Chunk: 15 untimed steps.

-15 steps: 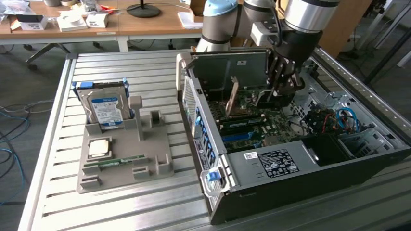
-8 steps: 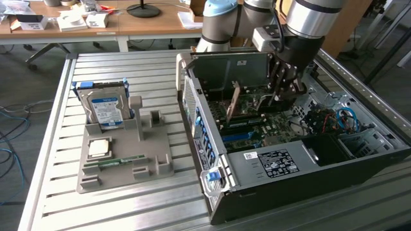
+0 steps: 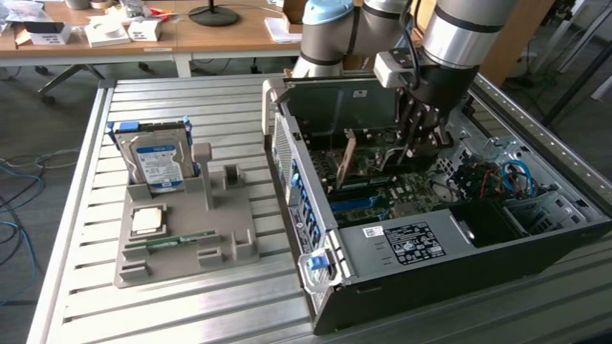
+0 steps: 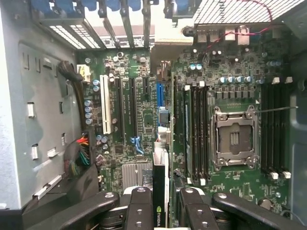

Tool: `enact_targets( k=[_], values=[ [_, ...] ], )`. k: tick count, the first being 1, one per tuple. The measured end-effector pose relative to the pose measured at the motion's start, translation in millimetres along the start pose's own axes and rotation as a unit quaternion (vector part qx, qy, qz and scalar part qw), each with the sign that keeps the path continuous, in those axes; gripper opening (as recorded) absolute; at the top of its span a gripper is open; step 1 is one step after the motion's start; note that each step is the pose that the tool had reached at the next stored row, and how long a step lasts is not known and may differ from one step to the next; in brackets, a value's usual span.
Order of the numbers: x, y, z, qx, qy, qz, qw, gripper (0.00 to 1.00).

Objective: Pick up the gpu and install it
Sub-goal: 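Insert the gpu into the slot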

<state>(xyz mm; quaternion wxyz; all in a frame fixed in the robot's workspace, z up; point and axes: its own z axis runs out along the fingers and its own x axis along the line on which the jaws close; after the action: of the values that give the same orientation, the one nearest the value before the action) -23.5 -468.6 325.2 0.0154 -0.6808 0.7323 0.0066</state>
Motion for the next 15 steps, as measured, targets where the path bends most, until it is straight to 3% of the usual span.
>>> enact_targets(
  k=[7,11,15],
  values=[
    [0.5,0.1,9.9,0.0,0.0,-0.001,1.0,0.26],
    [0.5,0.4,10.1,-0.0001,0.0,-0.001,1.0,0.26],
    [1.3,11.7,10.4,0.0006,-0.0001,-0.001,1.0,0.26]
  ],
)
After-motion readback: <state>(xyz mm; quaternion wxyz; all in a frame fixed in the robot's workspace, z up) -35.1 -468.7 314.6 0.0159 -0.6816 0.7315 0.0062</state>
